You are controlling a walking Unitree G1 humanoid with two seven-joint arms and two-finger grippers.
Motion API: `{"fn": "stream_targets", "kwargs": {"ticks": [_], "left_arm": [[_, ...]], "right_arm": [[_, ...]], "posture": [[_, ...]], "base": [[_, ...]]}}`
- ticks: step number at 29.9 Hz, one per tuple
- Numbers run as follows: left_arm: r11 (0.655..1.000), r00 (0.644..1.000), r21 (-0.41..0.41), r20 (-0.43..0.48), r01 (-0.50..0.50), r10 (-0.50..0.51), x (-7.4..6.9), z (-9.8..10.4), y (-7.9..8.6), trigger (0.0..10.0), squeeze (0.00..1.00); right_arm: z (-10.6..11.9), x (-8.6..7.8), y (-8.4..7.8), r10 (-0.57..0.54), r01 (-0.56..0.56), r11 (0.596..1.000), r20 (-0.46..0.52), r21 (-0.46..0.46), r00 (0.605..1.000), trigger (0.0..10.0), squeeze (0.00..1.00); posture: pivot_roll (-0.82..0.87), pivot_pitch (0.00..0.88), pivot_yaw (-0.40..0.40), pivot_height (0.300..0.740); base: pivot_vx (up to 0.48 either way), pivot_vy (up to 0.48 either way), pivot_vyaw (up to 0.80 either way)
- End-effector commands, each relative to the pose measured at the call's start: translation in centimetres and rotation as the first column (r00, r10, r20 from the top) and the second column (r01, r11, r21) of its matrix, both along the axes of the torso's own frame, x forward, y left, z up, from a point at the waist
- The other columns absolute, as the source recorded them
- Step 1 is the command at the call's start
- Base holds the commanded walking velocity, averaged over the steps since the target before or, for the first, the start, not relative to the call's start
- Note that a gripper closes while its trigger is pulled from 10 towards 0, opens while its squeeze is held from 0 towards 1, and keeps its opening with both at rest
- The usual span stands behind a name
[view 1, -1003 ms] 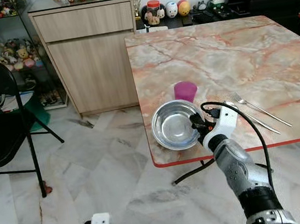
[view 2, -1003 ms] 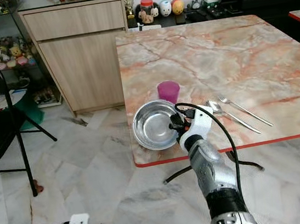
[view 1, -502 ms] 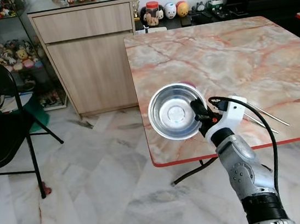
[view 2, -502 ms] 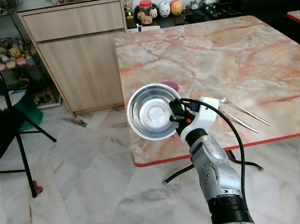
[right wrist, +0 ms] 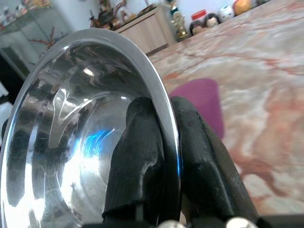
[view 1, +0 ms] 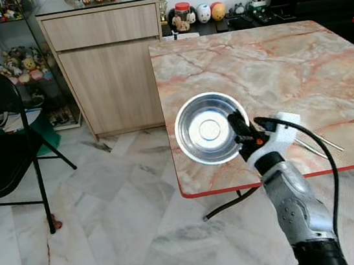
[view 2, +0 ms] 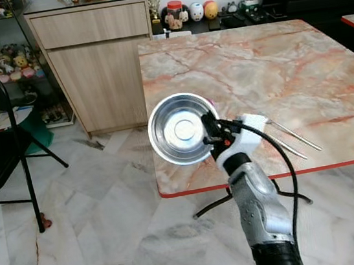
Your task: Setting the table
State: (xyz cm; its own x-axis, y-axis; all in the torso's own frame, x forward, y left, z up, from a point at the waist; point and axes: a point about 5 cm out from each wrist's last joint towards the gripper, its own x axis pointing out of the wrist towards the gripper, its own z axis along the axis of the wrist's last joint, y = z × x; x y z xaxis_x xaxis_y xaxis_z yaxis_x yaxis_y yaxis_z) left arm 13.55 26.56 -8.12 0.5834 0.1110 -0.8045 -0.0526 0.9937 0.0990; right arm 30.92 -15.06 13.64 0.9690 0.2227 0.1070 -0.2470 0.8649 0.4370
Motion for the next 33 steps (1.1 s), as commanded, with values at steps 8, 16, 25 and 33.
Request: {"fn": "stream_targets", "kwargs": {"ticks": [8, 16, 25, 33], "left_arm": [[1.0, 1.0, -0.027, 0.013, -0.014, 0.014, 0.2, 0.0, -0.3, 10.0, 0.0], [0.999, 1.0, -0.032, 0.022, 0.005, -0.004, 0.5, 0.0, -0.6, 10.0, 0.0], [0.999, 0.999, -0.041, 0.038, 0.018, -0.016, 1.1, 0.1, -1.1, 10.0, 0.0], [0.999, 0.999, -0.046, 0.049, 0.019, -0.017, 1.6, 0.2, -1.5, 10.0, 0.0]], "right_arm": [[1.8, -0.6, -0.6, -0.015, 0.013, 0.999, 0.069, 0.029, 0.997, 10.0, 0.0], [2.6, -0.6, -0.5, -0.009, 0.006, 1.0, 0.092, 0.028, 0.996, 10.0, 0.0], [3.0, -0.4, -0.6, -0.02, 0.017, 1.0, 0.1, 0.025, 0.995, 10.0, 0.0], [3.1, -0.2, -0.8, -0.034, 0.032, 0.999, 0.096, 0.023, 0.995, 10.0, 0.0]], "posture": [[0.02, 0.0, -0.032, 0.736], [0.02, 0.0, -0.032, 0.736], [0.02, 0.0, -0.032, 0.736], [0.02, 0.0, -0.033, 0.736]], "base": [[0.0, 0.0, 0.0], [0.0, -0.04, 0.0], [0.0, -0.462, 0.0], [0.0, -0.48, 0.0]]}}
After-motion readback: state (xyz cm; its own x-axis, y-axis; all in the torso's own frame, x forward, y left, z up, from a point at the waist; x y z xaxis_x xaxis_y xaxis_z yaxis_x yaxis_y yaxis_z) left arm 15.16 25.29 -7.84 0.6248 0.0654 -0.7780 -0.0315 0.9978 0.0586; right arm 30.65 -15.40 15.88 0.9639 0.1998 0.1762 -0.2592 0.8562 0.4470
